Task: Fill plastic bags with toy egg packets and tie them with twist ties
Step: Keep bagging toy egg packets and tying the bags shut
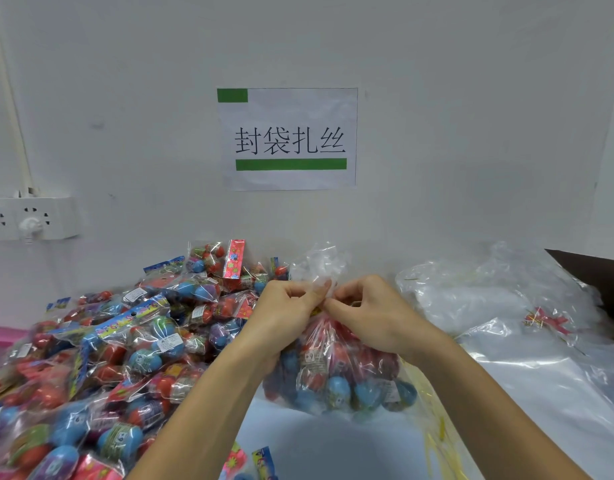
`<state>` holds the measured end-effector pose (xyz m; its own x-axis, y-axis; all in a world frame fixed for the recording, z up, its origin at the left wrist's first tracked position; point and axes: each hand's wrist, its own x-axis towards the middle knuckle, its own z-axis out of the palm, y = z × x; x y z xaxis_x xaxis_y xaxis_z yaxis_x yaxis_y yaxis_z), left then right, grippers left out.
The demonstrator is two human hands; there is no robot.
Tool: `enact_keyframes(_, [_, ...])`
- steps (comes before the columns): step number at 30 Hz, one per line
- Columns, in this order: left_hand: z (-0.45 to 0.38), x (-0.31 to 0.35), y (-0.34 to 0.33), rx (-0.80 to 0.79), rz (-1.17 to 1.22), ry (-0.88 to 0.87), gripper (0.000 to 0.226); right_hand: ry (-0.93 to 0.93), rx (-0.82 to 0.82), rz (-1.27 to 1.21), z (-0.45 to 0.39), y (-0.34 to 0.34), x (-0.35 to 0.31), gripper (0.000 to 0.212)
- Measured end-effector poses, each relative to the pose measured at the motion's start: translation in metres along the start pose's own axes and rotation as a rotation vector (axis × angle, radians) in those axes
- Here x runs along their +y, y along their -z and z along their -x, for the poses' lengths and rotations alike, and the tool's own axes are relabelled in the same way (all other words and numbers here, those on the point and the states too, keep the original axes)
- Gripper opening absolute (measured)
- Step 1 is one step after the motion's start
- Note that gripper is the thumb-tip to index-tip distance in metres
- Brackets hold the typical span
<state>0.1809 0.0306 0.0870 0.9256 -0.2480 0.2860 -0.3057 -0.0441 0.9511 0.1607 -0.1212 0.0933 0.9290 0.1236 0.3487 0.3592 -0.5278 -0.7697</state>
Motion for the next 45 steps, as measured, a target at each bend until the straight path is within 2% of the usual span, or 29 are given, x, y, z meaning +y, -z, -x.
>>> enact_keyframes(5, [-0.002, 0.0, 0.009, -0.123, 0.079, -0.012, 0.038, -0.005, 0.026, -0.045, 0.003, 0.01, -0.002, 0.036])
enact_keyframes(8, [-0.004, 0.001, 0.014, -0.112, 0.127, -0.015, 0.035, -0.02, 0.023, -0.051, 0.003, 0.014, -0.002, 0.038])
enact_keyframes(11, [-0.005, 0.003, 0.019, -0.092, 0.177, -0.007, 0.016, -0.024, 0.03, -0.045, 0.004, 0.016, -0.002, 0.037])
enact_keyframes(14, [-0.004, 0.004, 0.021, -0.116, 0.183, -0.02, 0.019, -0.036, 0.031, -0.069, 0.004, 0.018, -0.001, 0.035])
enact_keyframes(19, [-0.002, 0.002, 0.017, -0.057, -0.115, -0.19, 0.018, -0.101, -0.009, -0.178, 0.004, 0.019, 0.001, 0.033])
enact_keyframes(24, [-0.001, 0.001, 0.012, 0.016, -0.21, -0.352, 0.017, -0.118, -0.006, -0.193, 0.004, 0.021, -0.001, 0.029])
enact_keyframes(29, [0.0, 0.001, 0.011, 0.085, -0.545, -0.671, 0.014, -0.127, -0.009, -0.149, 0.003, 0.02, -0.004, 0.027])
enact_keyframes(35, [0.006, 0.008, 0.011, 0.069, -0.88, -0.878, 0.013, -0.178, 0.024, -0.17, 0.0, 0.019, 0.0, 0.043])
enact_keyframes(41, [0.013, 0.018, 0.01, 0.079, -1.026, -0.947, 0.003, -0.197, 0.032, -0.224, -0.001, 0.019, 0.001, 0.045])
enact_keyframes(45, [0.014, 0.023, 0.007, 0.062, -1.081, -0.955, 0.009, -0.206, 0.05, -0.236, -0.001, 0.018, -0.001, 0.047])
